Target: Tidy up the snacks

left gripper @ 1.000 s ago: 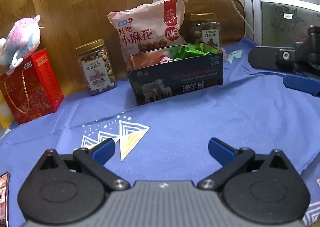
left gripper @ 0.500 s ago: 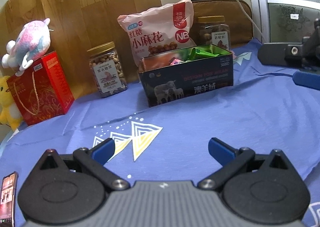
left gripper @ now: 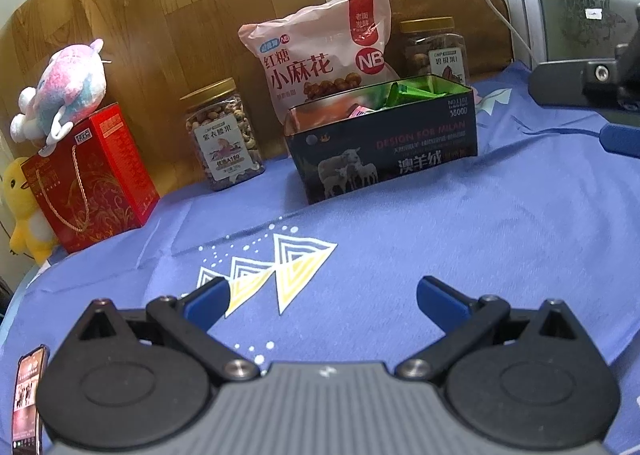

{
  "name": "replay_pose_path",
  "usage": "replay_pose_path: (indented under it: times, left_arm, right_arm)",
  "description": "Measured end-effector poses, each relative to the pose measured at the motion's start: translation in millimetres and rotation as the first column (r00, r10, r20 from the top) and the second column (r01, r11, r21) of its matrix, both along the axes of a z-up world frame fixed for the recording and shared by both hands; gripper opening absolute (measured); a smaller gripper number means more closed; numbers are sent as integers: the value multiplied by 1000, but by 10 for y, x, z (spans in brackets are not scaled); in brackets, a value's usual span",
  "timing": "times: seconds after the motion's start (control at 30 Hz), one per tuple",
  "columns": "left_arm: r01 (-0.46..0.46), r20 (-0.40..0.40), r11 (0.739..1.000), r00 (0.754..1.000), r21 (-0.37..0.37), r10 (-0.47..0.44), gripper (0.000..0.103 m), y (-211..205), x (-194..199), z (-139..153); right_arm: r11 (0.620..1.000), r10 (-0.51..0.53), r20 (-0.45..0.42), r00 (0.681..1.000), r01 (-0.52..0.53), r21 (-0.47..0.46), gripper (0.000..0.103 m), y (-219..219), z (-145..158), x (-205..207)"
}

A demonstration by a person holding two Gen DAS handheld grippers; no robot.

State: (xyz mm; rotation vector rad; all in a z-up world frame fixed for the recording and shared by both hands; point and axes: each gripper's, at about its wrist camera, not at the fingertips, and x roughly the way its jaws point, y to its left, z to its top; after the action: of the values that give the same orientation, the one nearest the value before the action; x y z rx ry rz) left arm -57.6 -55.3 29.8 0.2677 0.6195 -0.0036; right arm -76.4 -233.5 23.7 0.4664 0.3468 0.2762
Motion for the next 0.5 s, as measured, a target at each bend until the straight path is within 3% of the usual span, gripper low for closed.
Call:
replay_pose_path:
  times: [0.5]
  left_arm:
    - [11,2,998,1000,54,-12,103,-68,-1,-51]
  right_arm:
    - [1000,-8,-4,1000,8,9,91,-26,-26,-4]
